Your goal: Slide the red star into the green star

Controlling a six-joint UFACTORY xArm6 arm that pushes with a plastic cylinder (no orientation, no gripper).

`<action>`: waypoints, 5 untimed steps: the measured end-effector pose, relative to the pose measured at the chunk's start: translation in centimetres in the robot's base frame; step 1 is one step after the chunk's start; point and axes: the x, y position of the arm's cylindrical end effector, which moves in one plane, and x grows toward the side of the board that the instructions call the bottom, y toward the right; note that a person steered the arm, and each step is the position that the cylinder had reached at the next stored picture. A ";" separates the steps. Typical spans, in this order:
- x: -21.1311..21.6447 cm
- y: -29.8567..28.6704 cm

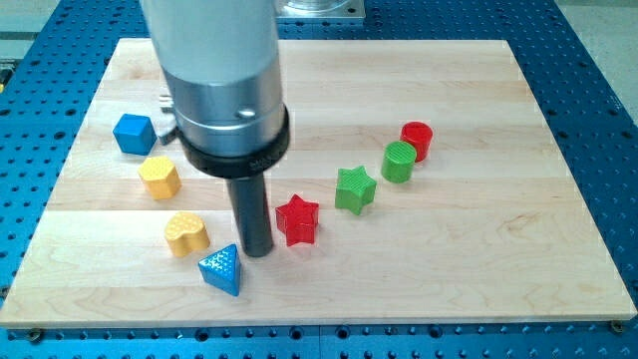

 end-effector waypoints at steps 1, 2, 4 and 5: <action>-3.1 3.4; -7.1 8.2; -7.5 7.1; -5.8 6.6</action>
